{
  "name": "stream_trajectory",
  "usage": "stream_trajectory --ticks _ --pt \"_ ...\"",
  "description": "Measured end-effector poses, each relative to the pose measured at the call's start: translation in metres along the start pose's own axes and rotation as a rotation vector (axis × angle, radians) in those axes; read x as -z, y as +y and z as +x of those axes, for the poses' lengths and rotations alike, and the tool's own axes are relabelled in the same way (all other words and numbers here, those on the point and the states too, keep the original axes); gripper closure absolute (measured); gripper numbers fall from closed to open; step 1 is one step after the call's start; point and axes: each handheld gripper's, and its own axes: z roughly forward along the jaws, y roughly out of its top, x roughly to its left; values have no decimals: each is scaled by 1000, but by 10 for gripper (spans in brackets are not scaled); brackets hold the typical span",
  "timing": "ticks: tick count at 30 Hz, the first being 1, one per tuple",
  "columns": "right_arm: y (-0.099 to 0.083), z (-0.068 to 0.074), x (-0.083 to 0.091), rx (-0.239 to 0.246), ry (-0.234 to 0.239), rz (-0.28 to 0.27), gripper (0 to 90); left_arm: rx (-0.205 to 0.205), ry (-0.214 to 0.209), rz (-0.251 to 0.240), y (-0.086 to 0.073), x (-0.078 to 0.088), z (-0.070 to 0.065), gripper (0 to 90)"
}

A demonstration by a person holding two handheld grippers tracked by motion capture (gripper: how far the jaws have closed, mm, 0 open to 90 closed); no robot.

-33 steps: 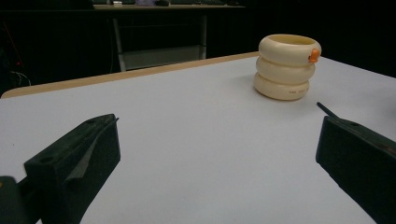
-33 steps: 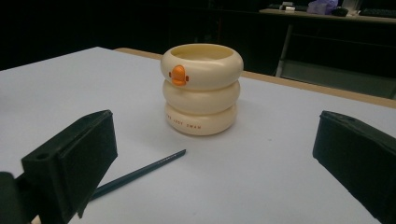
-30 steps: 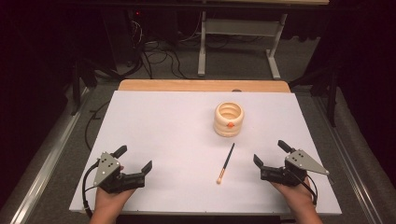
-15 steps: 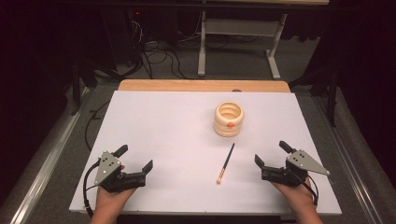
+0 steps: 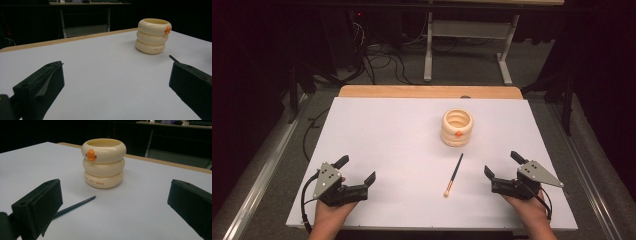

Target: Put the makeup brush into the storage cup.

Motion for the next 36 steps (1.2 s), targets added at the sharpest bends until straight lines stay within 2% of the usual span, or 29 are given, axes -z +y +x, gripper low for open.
stream_trajectory --ticks 7,23,29,36 --pt "0 1 -2 9 -6 18 11 -1 2 -3 0 1 0 6" --pt "-4 0 -9 33 -44 144 11 -10 -3 6 0 0 -2 6" --pt "-5 -1 -11 16 -53 185 11 -9 -4 5 -1 -1 -2 6" --pt "-6 -3 -12 17 -57 193 10 -4 -4 4 -1 0 -2 6"
